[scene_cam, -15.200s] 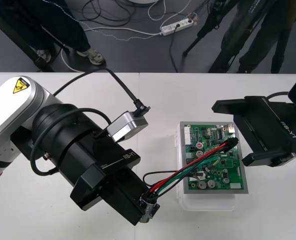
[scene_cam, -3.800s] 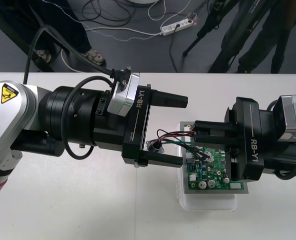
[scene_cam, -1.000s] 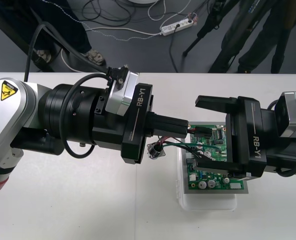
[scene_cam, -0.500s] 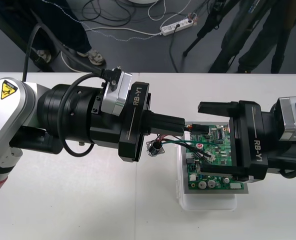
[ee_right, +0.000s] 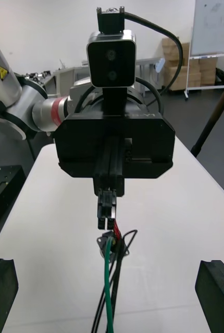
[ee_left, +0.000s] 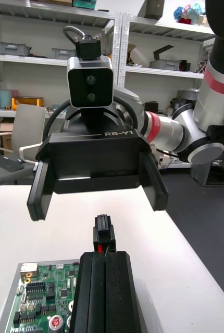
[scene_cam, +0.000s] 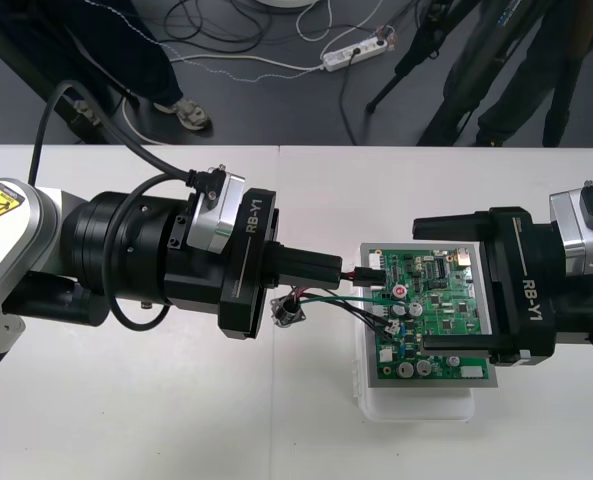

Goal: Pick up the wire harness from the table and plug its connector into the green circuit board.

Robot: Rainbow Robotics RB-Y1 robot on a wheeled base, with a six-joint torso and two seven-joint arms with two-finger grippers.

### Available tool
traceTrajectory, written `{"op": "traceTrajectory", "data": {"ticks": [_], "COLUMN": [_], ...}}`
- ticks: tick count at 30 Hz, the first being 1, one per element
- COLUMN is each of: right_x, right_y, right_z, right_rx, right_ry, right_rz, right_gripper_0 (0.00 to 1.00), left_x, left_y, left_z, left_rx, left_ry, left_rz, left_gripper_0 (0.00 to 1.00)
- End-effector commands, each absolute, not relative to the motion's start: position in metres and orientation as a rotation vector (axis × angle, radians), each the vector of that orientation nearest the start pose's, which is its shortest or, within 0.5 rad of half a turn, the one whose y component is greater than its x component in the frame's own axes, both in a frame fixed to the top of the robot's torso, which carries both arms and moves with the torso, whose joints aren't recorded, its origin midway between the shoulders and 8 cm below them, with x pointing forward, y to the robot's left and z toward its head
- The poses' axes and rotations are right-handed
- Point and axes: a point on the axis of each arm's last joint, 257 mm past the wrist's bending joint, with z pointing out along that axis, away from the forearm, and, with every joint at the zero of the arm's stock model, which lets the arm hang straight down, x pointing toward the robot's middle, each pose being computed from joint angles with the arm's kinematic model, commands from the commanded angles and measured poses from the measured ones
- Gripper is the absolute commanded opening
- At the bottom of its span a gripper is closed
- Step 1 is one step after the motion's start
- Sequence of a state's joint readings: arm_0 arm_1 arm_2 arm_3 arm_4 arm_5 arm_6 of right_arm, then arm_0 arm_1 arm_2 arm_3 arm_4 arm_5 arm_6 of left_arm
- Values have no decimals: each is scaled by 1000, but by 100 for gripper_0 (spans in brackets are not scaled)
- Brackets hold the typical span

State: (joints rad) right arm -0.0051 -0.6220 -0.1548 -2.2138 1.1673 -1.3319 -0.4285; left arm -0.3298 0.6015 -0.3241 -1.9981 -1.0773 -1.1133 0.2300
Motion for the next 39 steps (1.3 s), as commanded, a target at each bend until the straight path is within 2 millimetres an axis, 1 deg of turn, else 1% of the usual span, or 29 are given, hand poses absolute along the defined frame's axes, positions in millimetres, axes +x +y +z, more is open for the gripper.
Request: {"op": "traceTrajectory", "data": {"ticks": [1,8,12,16,19,24,27,33,37,39], "right_x": [288,293,294,290,290,294,305,327,332,336], "right_y": [-104,-115,-122,-130,-138,-159,-168,-181,-188,-195], "right_z": [-54,-62,-71,-81,-89,-106,-108,-105,-110,-118], "right_rx": [-1402,-1424,-1452,-1458,-1468,-1536,-1533,-1538,-1559,-1584], "right_ry": [1278,1343,1394,1485,1548,1626,1653,1662,1676,1692], "right_rz": [823,786,764,783,769,675,603,469,417,362], "right_gripper_0": [100,100,100,100,100,100,100,100,100,100], "left_x": [283,289,291,297,300,304,305,305,306,308], "left_y": [-12,-7,-3,3,8,17,22,30,34,36], "left_z": [-55,-64,-71,-78,-85,-98,-104,-118,-124,-128], "left_rx": [1460,1449,1452,1462,1472,1490,1497,1515,1520,1522], "left_ry": [895,912,914,882,865,839,829,831,836,838], "left_rz": [-1033,-1022,-1040,-1029,-1022,-1027,-1028,-1041,-1047,-1042], "left_gripper_0": [0,0,0,0,0,0,0,0,0,0]}}
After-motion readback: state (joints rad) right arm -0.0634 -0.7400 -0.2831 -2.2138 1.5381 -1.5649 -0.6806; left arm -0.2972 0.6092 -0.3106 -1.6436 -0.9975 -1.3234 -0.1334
